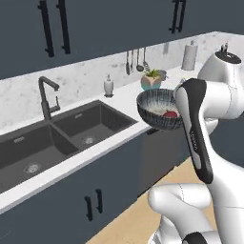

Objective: Pick the tomato from the sink and place it in the bowl. Then pick the bowl and place it in the microwave. Then close the microwave door and press the start button.

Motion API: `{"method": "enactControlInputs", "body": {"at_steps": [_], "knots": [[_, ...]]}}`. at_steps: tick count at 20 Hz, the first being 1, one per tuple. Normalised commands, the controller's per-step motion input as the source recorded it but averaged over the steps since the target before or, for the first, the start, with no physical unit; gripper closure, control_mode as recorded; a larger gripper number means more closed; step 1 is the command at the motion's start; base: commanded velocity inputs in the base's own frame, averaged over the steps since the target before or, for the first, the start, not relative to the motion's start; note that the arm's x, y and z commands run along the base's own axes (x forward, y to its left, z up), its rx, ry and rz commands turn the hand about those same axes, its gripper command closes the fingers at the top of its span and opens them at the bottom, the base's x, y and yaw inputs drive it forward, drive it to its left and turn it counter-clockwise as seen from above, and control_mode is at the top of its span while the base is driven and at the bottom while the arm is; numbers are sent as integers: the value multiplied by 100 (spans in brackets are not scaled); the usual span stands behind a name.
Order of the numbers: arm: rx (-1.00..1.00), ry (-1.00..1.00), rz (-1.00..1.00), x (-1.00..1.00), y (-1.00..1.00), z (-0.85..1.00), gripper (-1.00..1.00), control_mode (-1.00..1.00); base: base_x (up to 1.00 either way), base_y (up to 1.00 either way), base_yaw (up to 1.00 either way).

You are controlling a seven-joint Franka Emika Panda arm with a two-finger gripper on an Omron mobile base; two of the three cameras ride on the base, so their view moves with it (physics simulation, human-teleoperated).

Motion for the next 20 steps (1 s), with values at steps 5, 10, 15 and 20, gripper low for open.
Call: {"method": "enactControlInputs", "body": {"at_steps": [5,10,15,20], "knots": [[0,0,0,0,0,0,100,100,-41,0,-79],[0,0,0,0,0,0,100,100,-44,0,-83],[0,0,0,0,0,0,100,100,-28,-1,-82],[0,0,0,0,0,0,100,100,4,-25,-71]]}}
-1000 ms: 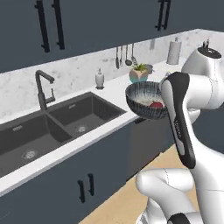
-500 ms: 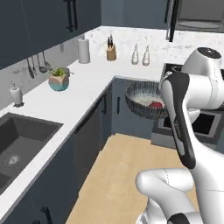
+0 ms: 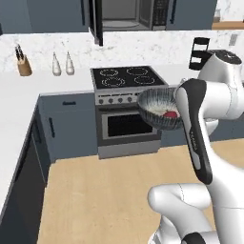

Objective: Pick the tomato from the sink and place it in the bowl. Then pick the bowl and place it in the microwave. Then close the microwave door and press the start button.

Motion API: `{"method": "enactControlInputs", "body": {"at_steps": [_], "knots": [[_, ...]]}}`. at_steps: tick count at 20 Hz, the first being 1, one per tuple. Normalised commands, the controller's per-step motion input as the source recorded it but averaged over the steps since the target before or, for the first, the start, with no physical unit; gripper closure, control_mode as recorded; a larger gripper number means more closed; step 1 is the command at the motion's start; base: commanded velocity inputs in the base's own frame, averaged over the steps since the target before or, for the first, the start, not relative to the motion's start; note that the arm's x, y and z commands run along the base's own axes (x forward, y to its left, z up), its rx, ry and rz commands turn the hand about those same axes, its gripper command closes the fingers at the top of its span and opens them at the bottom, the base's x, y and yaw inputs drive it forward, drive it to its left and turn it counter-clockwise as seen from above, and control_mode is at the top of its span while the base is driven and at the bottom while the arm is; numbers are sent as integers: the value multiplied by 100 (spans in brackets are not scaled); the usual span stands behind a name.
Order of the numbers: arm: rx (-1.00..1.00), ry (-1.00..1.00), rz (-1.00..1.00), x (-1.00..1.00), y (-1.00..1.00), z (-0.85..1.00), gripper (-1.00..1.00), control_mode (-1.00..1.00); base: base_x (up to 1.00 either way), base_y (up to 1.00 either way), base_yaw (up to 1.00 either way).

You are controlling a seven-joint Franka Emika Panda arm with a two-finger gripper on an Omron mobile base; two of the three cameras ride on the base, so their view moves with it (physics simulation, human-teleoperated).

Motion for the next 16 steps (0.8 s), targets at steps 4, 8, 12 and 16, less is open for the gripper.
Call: {"method": "enactControlInputs", "body": {"at_steps": [4,8,12,16], "knots": [[0,0,0,0,0,0,100,100,55,-30,-46],[0,0,0,0,0,0,100,100,93,-24,-26],[0,0,0,0,0,0,100,100,100,-18,-1],[0,0,0,0,0,0,100,100,100,-40,14]]}}
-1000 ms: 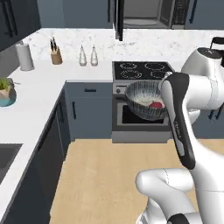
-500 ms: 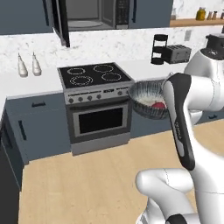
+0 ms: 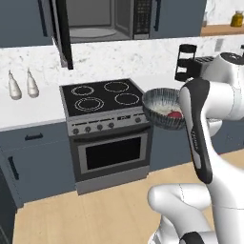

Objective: Pick the tomato from the sink and place it in the bowl. Then pick the bowl and place it in the microwave. Then close the microwave door and press the start button.

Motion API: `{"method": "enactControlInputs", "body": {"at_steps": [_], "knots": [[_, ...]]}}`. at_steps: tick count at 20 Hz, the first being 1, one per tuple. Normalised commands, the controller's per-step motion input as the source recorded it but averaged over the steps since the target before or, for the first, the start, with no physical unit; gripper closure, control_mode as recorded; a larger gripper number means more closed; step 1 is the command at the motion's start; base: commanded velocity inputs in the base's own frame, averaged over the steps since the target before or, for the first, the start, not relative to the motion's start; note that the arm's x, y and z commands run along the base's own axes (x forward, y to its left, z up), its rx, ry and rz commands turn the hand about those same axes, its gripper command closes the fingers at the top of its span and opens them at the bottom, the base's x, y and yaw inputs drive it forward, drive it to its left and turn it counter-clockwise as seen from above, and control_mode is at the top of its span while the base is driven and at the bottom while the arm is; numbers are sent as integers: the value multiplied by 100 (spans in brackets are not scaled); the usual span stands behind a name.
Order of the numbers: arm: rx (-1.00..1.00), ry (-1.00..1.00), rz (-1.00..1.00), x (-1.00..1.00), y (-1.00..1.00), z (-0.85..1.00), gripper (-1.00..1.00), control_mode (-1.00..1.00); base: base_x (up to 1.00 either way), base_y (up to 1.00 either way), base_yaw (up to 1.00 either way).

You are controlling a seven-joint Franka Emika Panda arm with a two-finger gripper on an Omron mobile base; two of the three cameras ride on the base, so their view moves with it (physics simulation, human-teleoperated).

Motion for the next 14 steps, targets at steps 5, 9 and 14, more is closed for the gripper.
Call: {"method": "enactControlInputs", "body": {"at_steps": [5,9,14], "knots": [[0,0,0,0,0,0,100,100,100,-39,21],[0,0,0,0,0,0,100,100,99,-14,25],[0,0,0,0,0,0,100,100,63,0,16]]}}
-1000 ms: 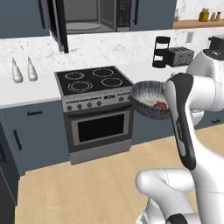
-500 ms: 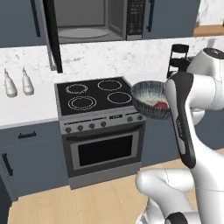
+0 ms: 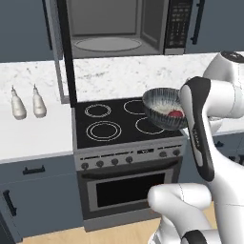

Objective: Pick the tomato from the sink and place it in the bowl. Then pick the bowl and place it in the microwave. Then close the microwave door and press the start button.

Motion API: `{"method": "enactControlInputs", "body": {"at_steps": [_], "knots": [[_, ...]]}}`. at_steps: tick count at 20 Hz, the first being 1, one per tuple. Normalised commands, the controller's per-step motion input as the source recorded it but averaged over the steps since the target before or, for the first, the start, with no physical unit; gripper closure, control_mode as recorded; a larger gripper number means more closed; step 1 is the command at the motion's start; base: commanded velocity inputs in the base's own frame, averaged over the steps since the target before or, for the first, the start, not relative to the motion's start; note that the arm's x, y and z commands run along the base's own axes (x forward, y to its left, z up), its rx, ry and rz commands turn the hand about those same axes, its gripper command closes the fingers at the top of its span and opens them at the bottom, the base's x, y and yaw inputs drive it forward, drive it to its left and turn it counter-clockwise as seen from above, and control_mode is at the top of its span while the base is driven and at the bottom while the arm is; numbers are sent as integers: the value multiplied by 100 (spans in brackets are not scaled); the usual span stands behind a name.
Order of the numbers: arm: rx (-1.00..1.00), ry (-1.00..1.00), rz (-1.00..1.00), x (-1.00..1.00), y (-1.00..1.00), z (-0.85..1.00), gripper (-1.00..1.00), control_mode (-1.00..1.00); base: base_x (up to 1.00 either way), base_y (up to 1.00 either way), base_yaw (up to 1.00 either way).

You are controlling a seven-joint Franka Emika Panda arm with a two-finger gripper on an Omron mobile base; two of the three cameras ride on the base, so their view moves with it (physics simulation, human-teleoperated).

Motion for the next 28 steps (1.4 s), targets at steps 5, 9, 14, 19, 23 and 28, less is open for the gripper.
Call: {"method": "enactControlInputs", "body": {"at_steps": [5,9,14,19,23,28], "knots": [[0,0,0,0,0,0,100,100,58,0,5],[0,0,0,0,0,0,100,100,68,3,4],[0,0,0,0,0,0,100,100,32,0,9],[0,0,0,0,0,0,100,100,13,9,16],[0,0,0,0,0,0,100,100,7,9,9],[-1,-13,0,13,11,56,100,-100,4,3,0]]}}
